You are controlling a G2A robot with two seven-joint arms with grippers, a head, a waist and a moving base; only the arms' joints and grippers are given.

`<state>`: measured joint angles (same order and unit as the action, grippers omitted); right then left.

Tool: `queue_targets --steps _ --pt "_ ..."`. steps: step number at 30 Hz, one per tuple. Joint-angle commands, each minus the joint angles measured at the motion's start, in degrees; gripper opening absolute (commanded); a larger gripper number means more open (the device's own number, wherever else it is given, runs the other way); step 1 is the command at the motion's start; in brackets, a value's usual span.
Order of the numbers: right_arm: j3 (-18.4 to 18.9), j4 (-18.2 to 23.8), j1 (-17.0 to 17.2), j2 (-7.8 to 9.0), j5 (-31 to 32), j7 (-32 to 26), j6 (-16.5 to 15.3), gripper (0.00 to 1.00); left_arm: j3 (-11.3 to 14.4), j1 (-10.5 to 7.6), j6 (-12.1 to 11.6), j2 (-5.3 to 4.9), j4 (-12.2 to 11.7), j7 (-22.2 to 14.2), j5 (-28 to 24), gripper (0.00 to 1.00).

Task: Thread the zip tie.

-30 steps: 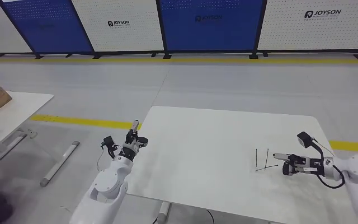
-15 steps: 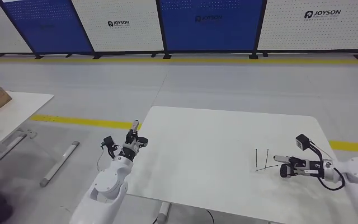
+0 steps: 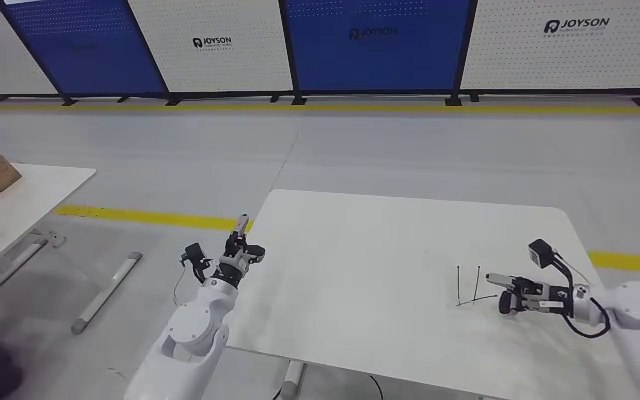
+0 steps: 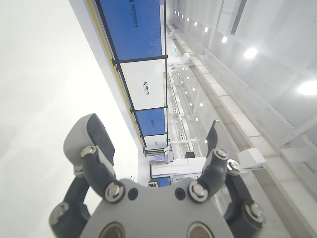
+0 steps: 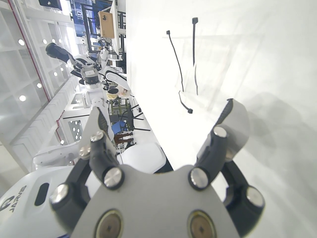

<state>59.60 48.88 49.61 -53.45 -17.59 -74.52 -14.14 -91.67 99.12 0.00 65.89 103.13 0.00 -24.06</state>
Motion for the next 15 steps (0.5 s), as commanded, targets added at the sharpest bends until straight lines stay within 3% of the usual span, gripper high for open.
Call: queue_targets --steps 1,2,3,5,6,15 --pt "0.2 -0.5 0.1 -0.02 -0.4 -0.1 -0.1 1.0 0.0 0.0 0.0 0.0 0.0 0.0 0.0 1.0" --pt "0.2 -0.8 0.1 -0.03 -0.4 -0.2 -0.2 0.96 0.0 0.0 0.0 0.0 0.0 0.0 0.0 1.0" --pt "0.2 -1.1 0.1 -0.07 -0.5 -0.4 -0.4 0.77 0.0 0.0 0.0 0.0 0.0 0.0 0.0 1.0" --pt "0.1 -1.6 0.0 -0.14 -0.6 -0.6 -0.7 0.5 0.0 0.0 0.0 0.0 0.0 0.0 0.0 1.0" --pt "0.1 -1.8 0.0 -0.18 -0.6 -0.7 -0.9 0.44 0.0 0.0 0.0 0.0 0.0 0.0 0.0 1.0" --pt "0.4 -3.7 -0.4 -0.31 -0.9 -1.8 -1.7 0.44 0.0 0.0 0.0 0.0 0.0 0.0 0.0 1.0"
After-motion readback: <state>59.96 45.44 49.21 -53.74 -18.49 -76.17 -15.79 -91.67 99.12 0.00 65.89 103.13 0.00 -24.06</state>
